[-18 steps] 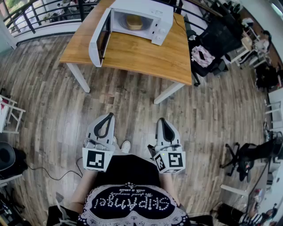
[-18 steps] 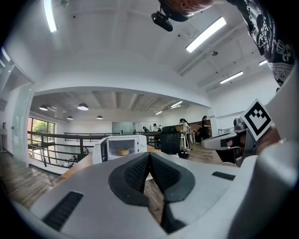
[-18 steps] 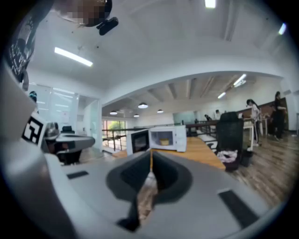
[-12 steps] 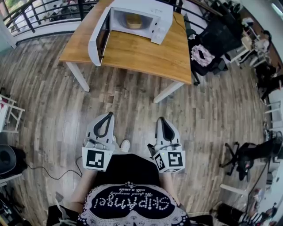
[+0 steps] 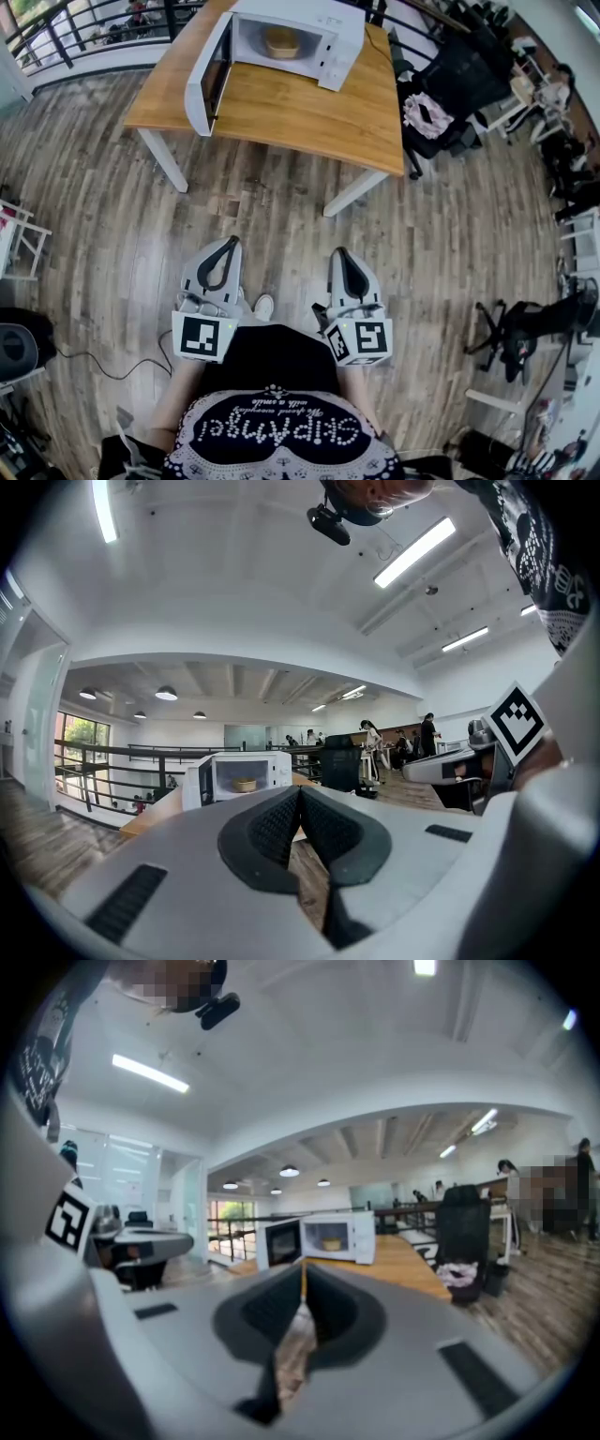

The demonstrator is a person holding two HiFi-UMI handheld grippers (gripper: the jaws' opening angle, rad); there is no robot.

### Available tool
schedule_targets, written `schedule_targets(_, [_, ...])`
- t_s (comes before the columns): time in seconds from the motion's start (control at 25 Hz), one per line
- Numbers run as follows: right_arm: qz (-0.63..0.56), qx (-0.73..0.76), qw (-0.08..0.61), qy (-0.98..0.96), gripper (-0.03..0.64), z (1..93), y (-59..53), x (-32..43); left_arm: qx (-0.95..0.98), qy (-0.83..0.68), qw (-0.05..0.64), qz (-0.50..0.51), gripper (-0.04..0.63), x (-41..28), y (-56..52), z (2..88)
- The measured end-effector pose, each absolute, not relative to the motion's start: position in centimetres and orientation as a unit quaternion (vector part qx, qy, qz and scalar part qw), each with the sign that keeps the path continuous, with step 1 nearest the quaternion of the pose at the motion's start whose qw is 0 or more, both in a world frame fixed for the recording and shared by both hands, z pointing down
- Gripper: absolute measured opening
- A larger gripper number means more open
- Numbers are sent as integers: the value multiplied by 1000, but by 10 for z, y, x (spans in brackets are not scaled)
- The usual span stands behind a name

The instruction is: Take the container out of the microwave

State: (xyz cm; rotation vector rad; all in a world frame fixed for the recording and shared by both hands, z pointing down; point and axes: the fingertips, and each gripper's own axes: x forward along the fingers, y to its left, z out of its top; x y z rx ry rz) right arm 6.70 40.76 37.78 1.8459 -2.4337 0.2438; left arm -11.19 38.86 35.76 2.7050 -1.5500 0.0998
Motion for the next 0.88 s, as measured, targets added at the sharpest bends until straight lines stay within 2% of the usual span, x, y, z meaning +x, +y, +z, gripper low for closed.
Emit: schedule_targets(0.88, [112, 612, 36, -782, 40, 396, 395, 92, 872, -487, 15, 43, 28, -104, 371, 361])
